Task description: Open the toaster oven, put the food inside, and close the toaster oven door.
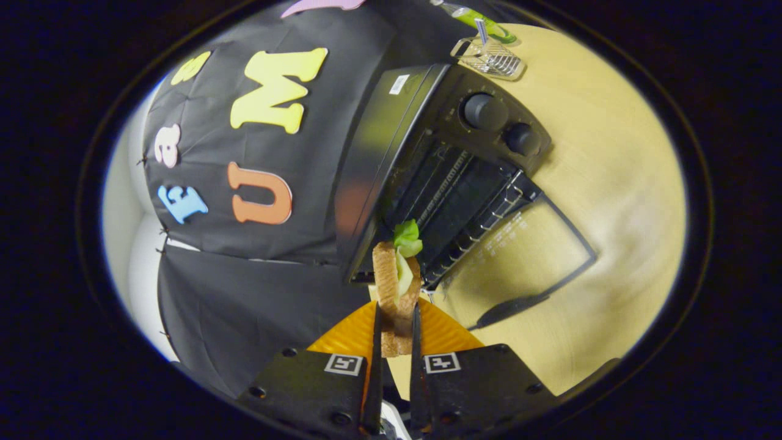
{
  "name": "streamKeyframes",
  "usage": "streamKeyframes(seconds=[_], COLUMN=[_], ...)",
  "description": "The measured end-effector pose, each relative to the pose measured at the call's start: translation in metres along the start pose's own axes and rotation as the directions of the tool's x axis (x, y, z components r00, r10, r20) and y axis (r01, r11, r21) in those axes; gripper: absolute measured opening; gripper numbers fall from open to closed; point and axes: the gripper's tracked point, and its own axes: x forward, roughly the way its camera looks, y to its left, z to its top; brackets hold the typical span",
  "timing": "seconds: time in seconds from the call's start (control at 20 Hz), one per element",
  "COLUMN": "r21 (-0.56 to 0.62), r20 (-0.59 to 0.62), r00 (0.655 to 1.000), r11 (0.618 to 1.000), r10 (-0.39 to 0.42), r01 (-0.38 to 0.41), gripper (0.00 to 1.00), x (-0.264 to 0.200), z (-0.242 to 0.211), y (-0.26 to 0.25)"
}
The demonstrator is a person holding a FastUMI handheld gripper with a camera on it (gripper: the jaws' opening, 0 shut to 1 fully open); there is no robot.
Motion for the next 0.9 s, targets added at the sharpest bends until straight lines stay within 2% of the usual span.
streamKeyframes(seconds=[0.15, 0.3, 0.5, 0.7, 0.85, 0.9], r21=[0.020, 0.011, 0.088, 0.131, 0.095, 0.081], r20=[0.093, 0.194, 0.278, 0.306, 0.284, 0.279], r00=[0.995, 0.981, 0.958, 0.948, 0.956, 0.957], r11=[0.999, 1.000, 0.991, 0.982, 0.989, 0.991], r10=[0.026, 0.018, 0.071, 0.088, 0.078, 0.079], r01=[-0.028, -0.020, -0.100, -0.134, -0.109, -0.105], gripper=[0.23, 0.23, 0.23, 0.23, 0.25, 0.29], x=[0.028, 0.059, 0.084, 0.113, 0.132, 0.137], z=[0.020, 0.041, 0.059, 0.065, 0.057, 0.054], y=[-0.014, -0.033, -0.034, -0.031, -0.026, -0.024])
